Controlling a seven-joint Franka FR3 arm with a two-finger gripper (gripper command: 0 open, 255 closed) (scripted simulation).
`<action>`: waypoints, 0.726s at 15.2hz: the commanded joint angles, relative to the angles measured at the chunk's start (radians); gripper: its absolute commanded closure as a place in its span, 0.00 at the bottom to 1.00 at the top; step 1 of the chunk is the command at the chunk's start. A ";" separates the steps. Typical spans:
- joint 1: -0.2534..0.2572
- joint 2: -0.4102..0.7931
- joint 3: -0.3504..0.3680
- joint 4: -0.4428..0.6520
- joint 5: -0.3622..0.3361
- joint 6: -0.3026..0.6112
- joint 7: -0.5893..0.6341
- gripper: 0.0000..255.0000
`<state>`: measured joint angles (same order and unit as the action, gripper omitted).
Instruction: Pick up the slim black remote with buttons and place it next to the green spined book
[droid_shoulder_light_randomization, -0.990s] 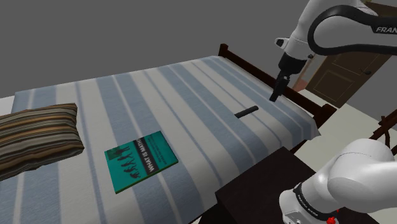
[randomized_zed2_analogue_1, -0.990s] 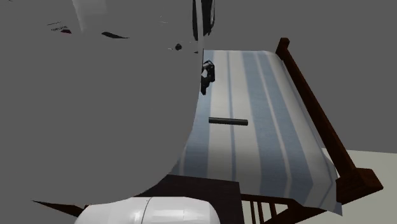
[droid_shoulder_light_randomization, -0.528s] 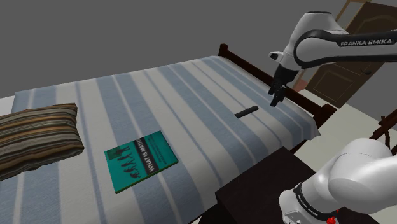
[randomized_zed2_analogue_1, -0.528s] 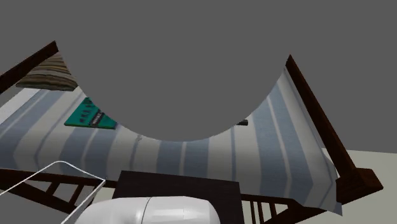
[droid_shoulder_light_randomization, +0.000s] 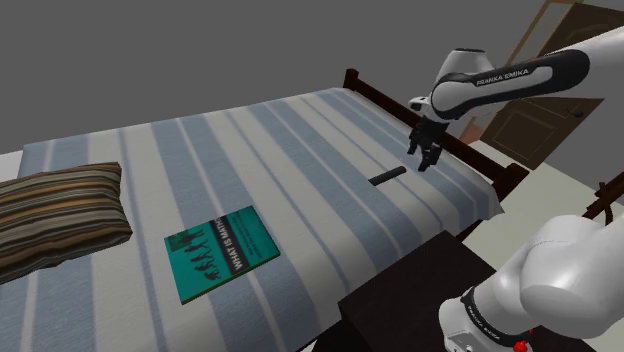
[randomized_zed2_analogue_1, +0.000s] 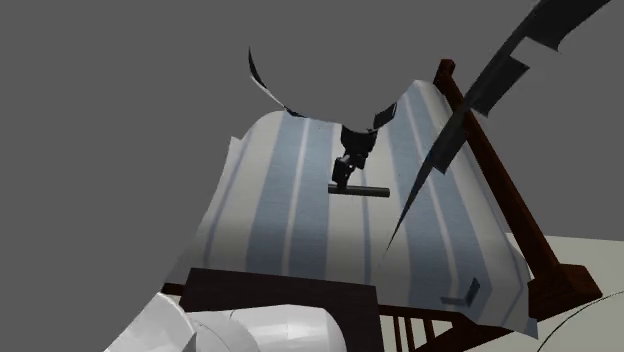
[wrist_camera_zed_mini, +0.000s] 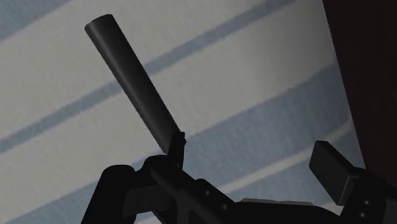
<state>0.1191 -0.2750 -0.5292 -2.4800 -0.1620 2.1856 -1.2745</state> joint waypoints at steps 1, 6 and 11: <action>0.024 0.098 -0.043 0.042 0.037 0.046 -0.125 0.00; 0.042 0.353 -0.086 0.161 0.199 0.133 -0.443 0.00; -0.026 0.595 -0.023 0.314 0.352 0.171 -0.723 0.00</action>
<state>0.1093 0.2627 -0.5708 -2.2070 0.1546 2.3517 -1.9367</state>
